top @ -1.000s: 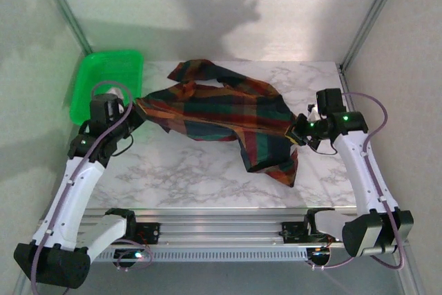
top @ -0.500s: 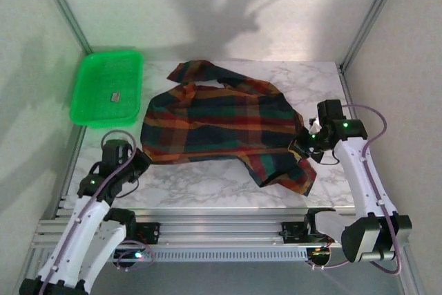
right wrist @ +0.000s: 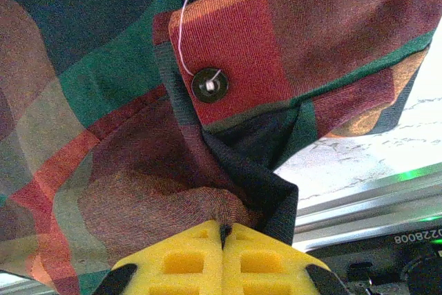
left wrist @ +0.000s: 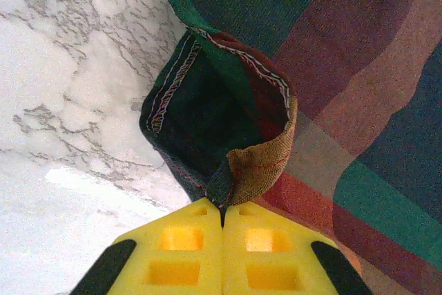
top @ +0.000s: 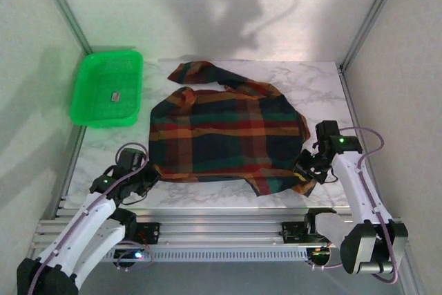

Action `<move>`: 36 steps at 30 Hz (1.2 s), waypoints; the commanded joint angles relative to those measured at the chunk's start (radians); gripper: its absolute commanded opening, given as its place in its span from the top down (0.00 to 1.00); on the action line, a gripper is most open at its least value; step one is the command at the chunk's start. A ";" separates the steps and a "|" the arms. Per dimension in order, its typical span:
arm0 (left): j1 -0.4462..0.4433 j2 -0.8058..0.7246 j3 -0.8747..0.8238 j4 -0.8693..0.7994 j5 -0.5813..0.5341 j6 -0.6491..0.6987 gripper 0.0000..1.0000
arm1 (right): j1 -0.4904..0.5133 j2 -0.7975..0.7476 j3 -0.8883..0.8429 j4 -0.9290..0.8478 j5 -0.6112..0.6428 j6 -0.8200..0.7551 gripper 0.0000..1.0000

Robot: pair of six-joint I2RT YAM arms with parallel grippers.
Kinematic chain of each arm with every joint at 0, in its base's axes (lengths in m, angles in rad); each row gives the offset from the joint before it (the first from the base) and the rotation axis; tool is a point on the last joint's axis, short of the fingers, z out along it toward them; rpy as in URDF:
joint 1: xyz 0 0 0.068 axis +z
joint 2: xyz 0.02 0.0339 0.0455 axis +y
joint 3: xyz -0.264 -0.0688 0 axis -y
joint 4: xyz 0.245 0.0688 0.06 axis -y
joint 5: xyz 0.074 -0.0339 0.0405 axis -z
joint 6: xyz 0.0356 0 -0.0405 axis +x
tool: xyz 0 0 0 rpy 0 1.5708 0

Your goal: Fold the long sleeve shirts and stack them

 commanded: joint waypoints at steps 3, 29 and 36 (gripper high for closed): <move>-0.006 0.076 0.047 0.052 -0.142 -0.016 0.95 | -0.019 0.055 0.028 0.054 0.069 0.014 1.00; 0.035 0.568 0.355 0.058 -0.207 0.281 0.99 | -0.059 0.510 0.259 0.175 0.108 -0.162 0.97; 0.039 0.644 0.404 0.066 -0.244 0.295 0.98 | -0.059 0.652 0.341 0.180 0.124 -0.192 0.95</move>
